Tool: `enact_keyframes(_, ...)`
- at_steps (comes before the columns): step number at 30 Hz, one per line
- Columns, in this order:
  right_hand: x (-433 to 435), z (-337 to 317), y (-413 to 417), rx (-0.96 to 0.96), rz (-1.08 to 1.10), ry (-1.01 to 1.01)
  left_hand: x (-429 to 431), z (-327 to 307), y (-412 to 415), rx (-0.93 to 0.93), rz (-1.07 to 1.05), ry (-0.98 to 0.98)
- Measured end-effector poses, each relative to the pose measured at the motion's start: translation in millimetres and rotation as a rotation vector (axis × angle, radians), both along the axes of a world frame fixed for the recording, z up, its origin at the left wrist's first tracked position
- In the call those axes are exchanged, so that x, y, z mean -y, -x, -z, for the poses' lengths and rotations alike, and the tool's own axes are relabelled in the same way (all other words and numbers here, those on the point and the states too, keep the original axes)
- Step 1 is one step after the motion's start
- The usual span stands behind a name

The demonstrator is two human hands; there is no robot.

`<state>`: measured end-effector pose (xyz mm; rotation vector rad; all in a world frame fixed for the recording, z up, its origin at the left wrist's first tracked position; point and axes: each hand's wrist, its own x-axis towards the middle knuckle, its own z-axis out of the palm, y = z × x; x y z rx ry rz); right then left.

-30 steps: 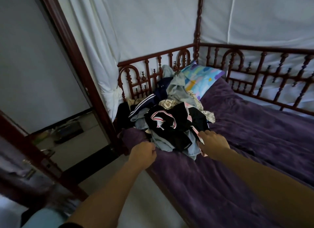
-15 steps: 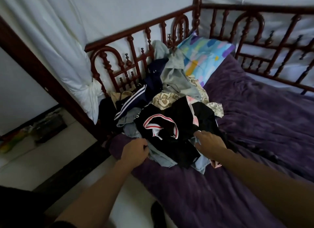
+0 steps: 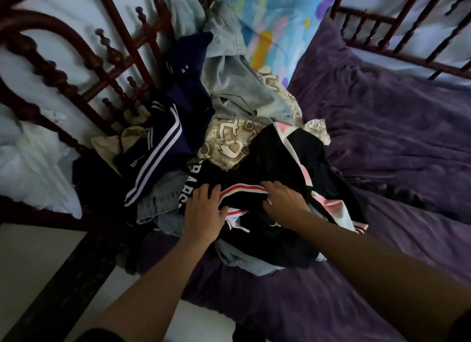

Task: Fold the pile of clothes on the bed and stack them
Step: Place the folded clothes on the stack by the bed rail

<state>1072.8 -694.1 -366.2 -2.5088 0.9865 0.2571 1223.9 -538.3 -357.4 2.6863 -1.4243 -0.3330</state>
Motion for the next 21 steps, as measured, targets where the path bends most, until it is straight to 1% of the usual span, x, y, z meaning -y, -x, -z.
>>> enact_keyframes(4,-1,21,-17,-0.075,0.172,-0.133,-2,12,-20,-0.055,0.067,0.009)
enact_keyframes(6,1,23,-13,-0.021,0.315,-0.233,-4,7,-31,-0.093,0.116,0.032)
enact_keyframes(8,6,17,-2,0.132,0.511,-0.299,-3,-4,-42,-0.133,0.113,0.057)
enact_keyframes(10,16,3,11,0.329,0.726,-0.313,2,-21,-52,-0.159,0.081,0.086)
enact_keyframes(12,28,-17,23,0.511,0.926,-0.387,13,-43,-59,-0.207,0.064,0.148)
enact_keyframes(14,41,-42,35,0.669,1.034,-0.453,29,-73,-60,-0.304,0.051,0.241)
enact_keyframes(16,49,-72,52,0.759,1.052,-0.434,45,-108,-53,-0.367,0.079,0.314)
enact_keyframes(18,50,-108,75,0.816,0.946,-0.431,58,-140,-43,-0.388,0.091,0.355)
enact_keyframes(19,47,-127,90,0.8,0.841,-0.424,61,-155,-38,-0.401,0.078,0.373)
enact_keyframes(21,37,-162,124,0.637,0.6,-0.333,64,-183,-27,-0.424,0.054,0.417)
